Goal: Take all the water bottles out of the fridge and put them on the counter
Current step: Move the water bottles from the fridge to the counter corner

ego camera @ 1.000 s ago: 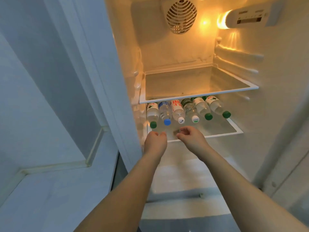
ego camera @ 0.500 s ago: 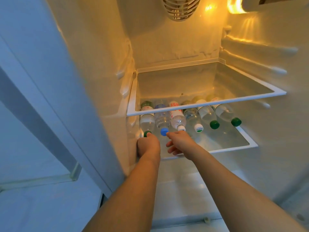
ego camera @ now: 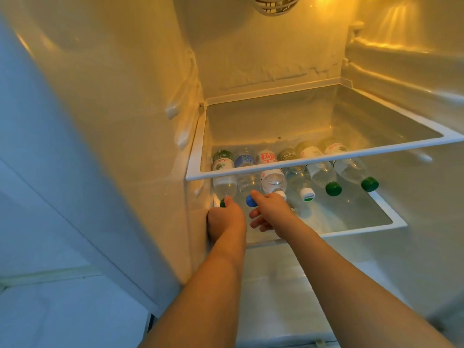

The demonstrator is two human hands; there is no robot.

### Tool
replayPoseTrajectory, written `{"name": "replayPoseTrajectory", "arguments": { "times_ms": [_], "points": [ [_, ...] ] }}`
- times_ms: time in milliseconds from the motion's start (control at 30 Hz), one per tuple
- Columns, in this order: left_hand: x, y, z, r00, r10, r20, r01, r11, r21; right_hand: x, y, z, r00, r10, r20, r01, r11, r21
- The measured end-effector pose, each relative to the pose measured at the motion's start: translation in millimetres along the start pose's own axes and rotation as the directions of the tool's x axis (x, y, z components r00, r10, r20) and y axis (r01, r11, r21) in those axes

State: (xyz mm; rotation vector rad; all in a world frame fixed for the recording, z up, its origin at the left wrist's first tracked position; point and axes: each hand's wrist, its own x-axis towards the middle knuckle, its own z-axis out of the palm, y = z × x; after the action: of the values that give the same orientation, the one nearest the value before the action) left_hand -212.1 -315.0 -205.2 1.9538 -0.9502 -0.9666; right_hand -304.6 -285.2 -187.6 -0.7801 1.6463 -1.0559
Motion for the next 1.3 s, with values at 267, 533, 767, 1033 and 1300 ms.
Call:
{"name": "replayPoseTrajectory", "arguments": {
  "times_ms": [267,533,767,1033,1300],
  "points": [
    [1.9,5.6,-2.8,0.992,-0.051,0.116,0.064,0.992,-0.109,2.1,1.2,-4.5,0.998,0.004,0.060,-0.004,1.000,-0.001],
    [-17.6,-0.6,-19.0,0.984,-0.037,0.174,0.061,0.990,-0.130,-8.9,7.9,-9.9,0.996,0.026,0.088,-0.028,0.999,0.018],
    [-49.9,-18.2,-41.1,0.983,0.004,0.185,0.014,0.995,-0.097,-41.2,14.9,-17.4,0.998,0.053,0.044,-0.054,0.998,0.030],
    [-102.3,-39.6,-64.1,0.987,-0.007,0.158,0.036,0.983,-0.179,-91.5,40.8,-38.1,0.996,-0.004,-0.091,0.027,0.967,0.253],
    [-141.4,-60.0,-100.5,0.947,0.319,-0.027,-0.320,0.941,-0.107,-138.0,56.9,-45.6,0.950,0.035,-0.311,0.113,0.888,0.446]
  ]
}}
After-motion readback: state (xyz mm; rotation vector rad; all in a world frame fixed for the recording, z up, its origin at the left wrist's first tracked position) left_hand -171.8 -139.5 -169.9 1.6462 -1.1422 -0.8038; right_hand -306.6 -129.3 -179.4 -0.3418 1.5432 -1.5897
